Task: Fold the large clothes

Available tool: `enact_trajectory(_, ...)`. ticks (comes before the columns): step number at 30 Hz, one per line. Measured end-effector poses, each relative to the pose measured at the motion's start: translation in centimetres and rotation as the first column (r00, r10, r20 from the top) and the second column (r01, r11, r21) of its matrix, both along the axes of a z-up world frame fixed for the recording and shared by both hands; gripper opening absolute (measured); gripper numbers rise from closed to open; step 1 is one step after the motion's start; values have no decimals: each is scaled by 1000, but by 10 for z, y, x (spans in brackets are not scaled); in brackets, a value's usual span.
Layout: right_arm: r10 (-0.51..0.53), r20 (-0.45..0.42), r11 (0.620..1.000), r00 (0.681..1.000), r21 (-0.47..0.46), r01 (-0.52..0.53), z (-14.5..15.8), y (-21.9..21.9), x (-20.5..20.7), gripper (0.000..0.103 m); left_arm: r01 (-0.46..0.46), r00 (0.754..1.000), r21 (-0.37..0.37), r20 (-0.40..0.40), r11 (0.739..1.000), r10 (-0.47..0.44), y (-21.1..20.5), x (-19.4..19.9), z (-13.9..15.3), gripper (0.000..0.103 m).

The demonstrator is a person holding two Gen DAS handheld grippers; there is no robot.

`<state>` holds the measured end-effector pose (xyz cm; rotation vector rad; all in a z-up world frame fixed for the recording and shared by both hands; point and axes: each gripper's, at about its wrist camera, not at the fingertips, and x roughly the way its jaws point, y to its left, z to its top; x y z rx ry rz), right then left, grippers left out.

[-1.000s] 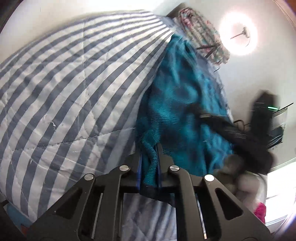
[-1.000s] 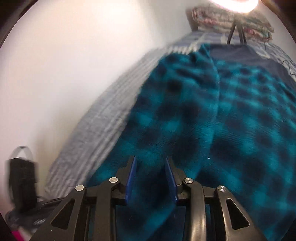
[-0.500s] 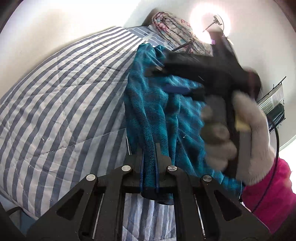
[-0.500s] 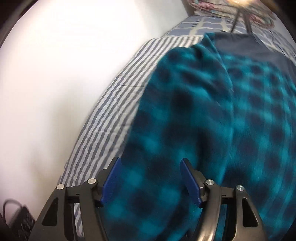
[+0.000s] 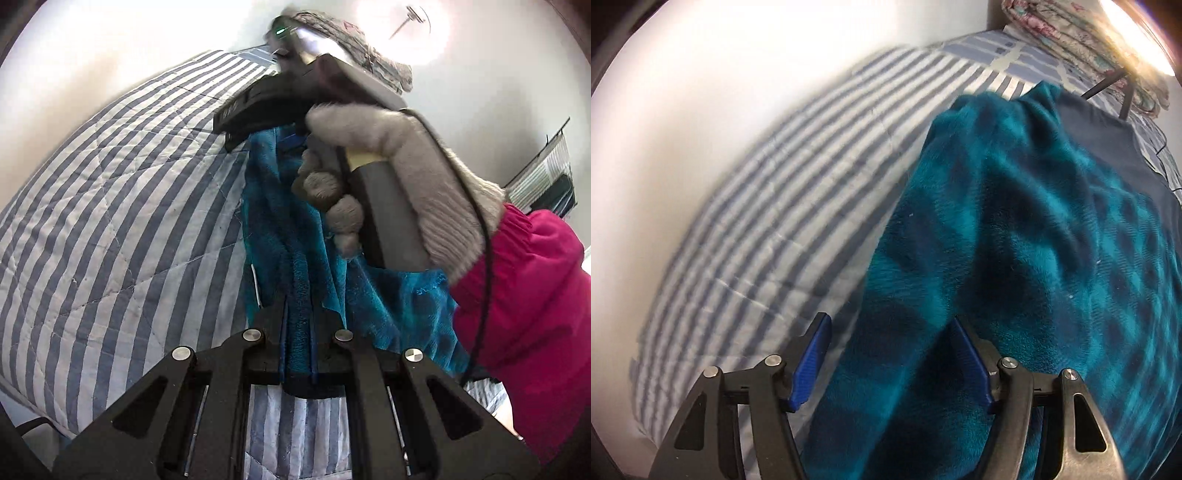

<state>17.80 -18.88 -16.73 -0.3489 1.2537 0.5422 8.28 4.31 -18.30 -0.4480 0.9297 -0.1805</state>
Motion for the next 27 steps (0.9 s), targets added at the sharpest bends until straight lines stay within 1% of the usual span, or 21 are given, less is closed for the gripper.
enact_trajectory(1, 11, 20, 1000, 1000, -7, -10, -1, 0, -1, 59, 2, 1000, 7, -1, 1000, -2, -8, 1, -1, 6)
enact_trajectory(2, 15, 36, 1000, 999, -9, -15, -1, -2, -1, 51, 5, 1000, 11, -3, 1000, -5, -11, 1, -1, 6)
enact_trajectory(3, 13, 51, 1000, 999, -17, -13, -2, -6, 1, 36, 7, 1000, 16, -5, 1000, -7, -16, 2, -1, 6)
enact_trajectory(4, 10, 55, 1000, 998, -17, -9, -4, -12, 6, 29, 8, 1000, 19, -6, 1000, -8, -19, 3, -2, 6)
enact_trajectory(5, 0, 50, 1000, 999, -5, 0, -2, -17, 8, 16, 12, 1000, 24, -7, 1000, -12, -24, 4, -2, 6)
enact_trajectory(6, -19, 30, 999, 999, 26, 19, -1, -27, 14, 8, 16, 1000, 29, -5, 999, -16, -28, 3, -2, 6)
enact_trajectory(8, -56, -19, 992, 998, 115, 58, 2, -46, 21, 6, 25, 1000, 45, 0, 999, -25, -37, 5, 0, 6)
enact_trajectory(9, -71, -33, 984, 997, 160, 76, 2, -55, 26, 6, 30, 1000, 55, 4, 998, -31, -43, 5, 2, 6)
enact_trajectory(12, -100, -59, 960, 993, 257, 112, 5, -77, 31, 5, 51, 999, 79, 12, 996, -52, -62, 5, 6, 6)
enact_trajectory(14, -127, -93, 921, 987, 359, 153, 8, -103, 35, 5, 66, 998, 104, 13, 992, -68, -76, 6, 11, 6)
enact_trajectory(15, -138, -105, 905, 985, 391, 168, 9, -112, 36, 5, 73, 997, 112, 14, 991, -75, -82, 6, 12, 6)
enact_trajectory(17, -168, -139, 851, 976, 479, 215, 11, -140, 40, 5, 94, 995, 123, 18, 988, -97, -98, 7, 17, 6)
enact_trajectory(18, -180, -148, 832, 973, 504, 230, 11, -150, 41, 5, 105, 994, 130, 19, 986, -108, -106, 7, 19, 6)
enact_trajectory(20, -211, -167, 779, 963, 566, 269, 10, -179, 42, 5, 130, 991, 150, 24, 980, -135, -125, 8, 22, 6)
enact_trajectory(23, -260, -191, 708, 947, 629, 321, 7, -215, 35, 5, 183, 981, 186, 29, 965, -191, -157, 8, 25, 6)
enact_trajectory(24, -282, -203, 681, 938, 646, 345, 5, -227, 32, 5, 204, 977, 196, 28, 959, -214, -170, 6, 27, 6)
enact_trajectory(25, -311, -228, 633, 922, 674, 381, 1, -247, 27, 5, 222, 972, 204, 26, 953, -232, -178, 5, 28, 6)
enact_trajectory(27, -344, -264, 583, 901, 692, 425, -6, -266, 21, 5, 262, 962, 227, 19, 938, -273, -200, 3, 25, 5)
